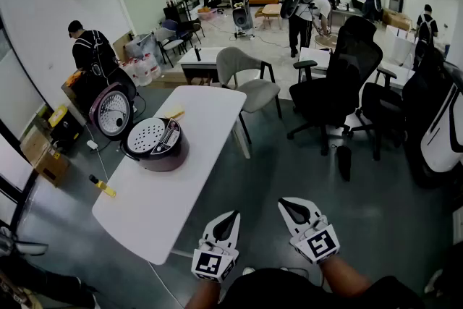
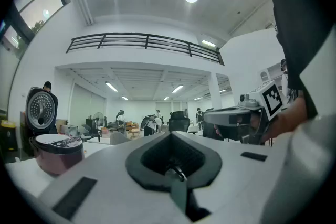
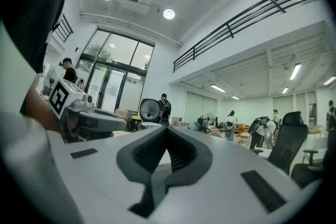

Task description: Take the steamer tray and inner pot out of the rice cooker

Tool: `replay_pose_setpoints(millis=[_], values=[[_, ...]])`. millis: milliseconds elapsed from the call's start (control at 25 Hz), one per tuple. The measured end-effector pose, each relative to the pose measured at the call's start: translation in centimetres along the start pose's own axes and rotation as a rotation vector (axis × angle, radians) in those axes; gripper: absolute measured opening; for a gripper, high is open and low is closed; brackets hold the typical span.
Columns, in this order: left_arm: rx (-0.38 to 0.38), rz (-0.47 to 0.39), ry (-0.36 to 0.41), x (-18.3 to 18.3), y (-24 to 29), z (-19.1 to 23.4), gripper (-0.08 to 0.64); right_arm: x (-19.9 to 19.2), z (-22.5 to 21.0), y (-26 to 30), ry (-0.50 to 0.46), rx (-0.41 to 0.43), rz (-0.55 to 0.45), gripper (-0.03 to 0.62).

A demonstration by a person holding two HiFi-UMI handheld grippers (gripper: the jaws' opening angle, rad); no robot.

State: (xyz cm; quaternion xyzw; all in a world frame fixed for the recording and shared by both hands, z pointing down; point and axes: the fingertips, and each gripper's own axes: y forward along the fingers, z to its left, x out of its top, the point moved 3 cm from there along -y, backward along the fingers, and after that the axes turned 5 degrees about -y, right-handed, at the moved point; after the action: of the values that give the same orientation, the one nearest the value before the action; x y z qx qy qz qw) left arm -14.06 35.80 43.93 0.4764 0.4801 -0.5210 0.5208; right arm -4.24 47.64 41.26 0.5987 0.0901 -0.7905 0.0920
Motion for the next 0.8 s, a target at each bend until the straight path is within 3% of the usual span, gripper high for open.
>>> replay_pose_setpoints(millis=[480, 640, 720, 800], values=[[-0.022, -0.007, 0.007, 0.6, -0.5, 4.3, -0.003, 0.2, 1.6, 4.0, 0.008, -0.033, -0.006, -0.003], [-0.033, -0.02, 0.024, 0.5, -1.3, 6.6, 0.005, 0.6, 2.4, 5.4, 0.006, -0.084, -0.017, -0.002], [-0.023, -0.024, 0.025, 0.7, -1.6, 7.7, 0.112, 0.6, 2.7, 6.0, 0.012, -0.096, -0.024, 0.049], [0.013, -0.031, 0.007, 1.0, -1.8, 8.9, 0.226, 0.5, 2.8, 6.5, 0.017, -0.11, -0.021, 0.208]])
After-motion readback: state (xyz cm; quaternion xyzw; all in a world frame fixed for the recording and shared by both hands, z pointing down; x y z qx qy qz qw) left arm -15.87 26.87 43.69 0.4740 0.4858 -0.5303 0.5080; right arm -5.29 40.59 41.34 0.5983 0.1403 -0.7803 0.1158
